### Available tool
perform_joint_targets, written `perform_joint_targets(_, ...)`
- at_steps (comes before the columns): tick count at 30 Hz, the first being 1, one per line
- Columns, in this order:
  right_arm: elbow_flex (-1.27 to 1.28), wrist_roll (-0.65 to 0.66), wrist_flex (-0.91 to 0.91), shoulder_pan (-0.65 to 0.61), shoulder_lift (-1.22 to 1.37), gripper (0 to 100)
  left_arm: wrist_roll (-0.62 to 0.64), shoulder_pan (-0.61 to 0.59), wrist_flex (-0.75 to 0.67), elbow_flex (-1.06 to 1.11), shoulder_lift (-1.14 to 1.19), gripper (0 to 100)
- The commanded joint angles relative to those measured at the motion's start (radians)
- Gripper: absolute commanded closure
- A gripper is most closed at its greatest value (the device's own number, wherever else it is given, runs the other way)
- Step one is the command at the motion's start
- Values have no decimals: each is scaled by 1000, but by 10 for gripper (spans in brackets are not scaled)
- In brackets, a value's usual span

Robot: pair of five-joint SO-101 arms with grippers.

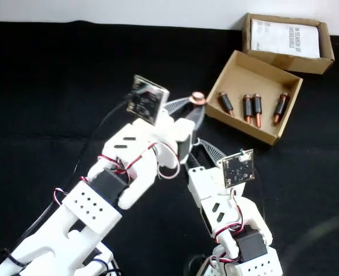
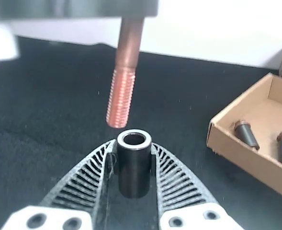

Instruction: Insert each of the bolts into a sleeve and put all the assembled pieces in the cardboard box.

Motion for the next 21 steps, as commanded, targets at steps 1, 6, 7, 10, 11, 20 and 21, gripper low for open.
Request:
perform_joint_targets(1,-53,12,-28,15,-16,990,35,-12,-31,-2,-38,991)
perform_joint_targets(6,-53,12,-28,13,-15,990,61,-4,-34,-2,-31,991)
perform_joint_targets(7,-53,12,-28,12,-12,990,94,-2,-34,-4,-31,991)
perform_joint_targets(10,-53,12,-28,12,-10,990,120,-2,-32,-2,-31,991)
perform_joint_targets(11,-53,12,-28,12,-10,990,120,-4,-32,-2,-31,991)
perform_joint_targets(20,-54,12,-28,13,-16,990,121,-8,-172,145,-30,991)
perform_joint_targets(21,-54,12,-28,13,-16,990,120,-8,-184,160,-30,991)
